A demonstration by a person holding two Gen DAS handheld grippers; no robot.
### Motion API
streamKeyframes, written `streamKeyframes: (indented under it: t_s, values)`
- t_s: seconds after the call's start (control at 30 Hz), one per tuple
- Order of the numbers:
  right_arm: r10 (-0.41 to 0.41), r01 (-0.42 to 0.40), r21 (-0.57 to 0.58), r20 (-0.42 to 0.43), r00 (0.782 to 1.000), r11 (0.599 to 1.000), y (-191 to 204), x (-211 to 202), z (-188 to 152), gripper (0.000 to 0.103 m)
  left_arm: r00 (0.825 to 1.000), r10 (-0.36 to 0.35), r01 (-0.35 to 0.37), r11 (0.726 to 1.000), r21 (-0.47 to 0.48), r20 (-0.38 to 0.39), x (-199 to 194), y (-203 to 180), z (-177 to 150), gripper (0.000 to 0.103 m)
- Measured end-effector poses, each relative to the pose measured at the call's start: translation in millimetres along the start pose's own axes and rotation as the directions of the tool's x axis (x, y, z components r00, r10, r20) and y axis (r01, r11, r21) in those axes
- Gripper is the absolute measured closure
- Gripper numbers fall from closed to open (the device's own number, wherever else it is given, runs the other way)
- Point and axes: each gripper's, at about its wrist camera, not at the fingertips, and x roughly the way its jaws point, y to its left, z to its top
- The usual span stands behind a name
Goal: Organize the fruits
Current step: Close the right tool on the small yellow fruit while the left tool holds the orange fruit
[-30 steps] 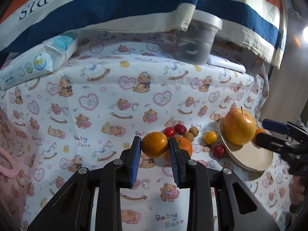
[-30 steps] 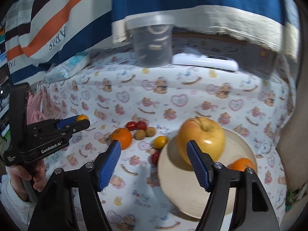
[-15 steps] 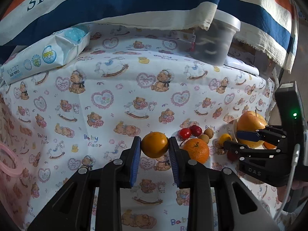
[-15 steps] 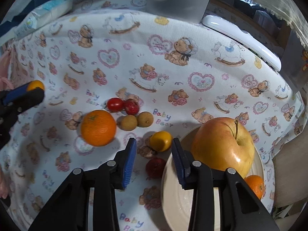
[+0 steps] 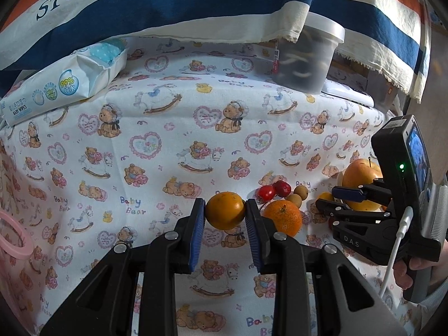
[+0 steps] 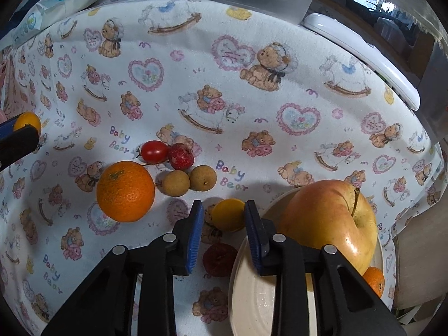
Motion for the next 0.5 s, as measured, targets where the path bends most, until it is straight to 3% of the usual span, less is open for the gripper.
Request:
streamKeyframes:
  t_s: [0.33, 0.43, 0.5]
  values:
    - [-0.097, 0.096, -0.066, -0.01, 0.995, 0.993, 20.3, 18.9, -3.4, 0.073, 1.0, 0.004, -0.004, 1.0, 0.004, 0.004, -1.6, -1.1, -0.3, 0.075]
    - [-0.085, 0.086, -0.062, 0.016, 0.996, 0.994, 21.4, 15.4, -3.7, 0.087, 1.0, 0.004, -0.004, 1.0, 0.0, 0.006, -2.2, 0.2, 0.6, 0.075]
    - [-0.025, 0.026, -0.041, 0.021, 0.999, 0.999, 19.3, 8.5, -4.8, 0.093, 1.0, 0.004, -0.004, 1.0, -0.002, 0.008, -3.3, 0.7, 0.9, 0.075]
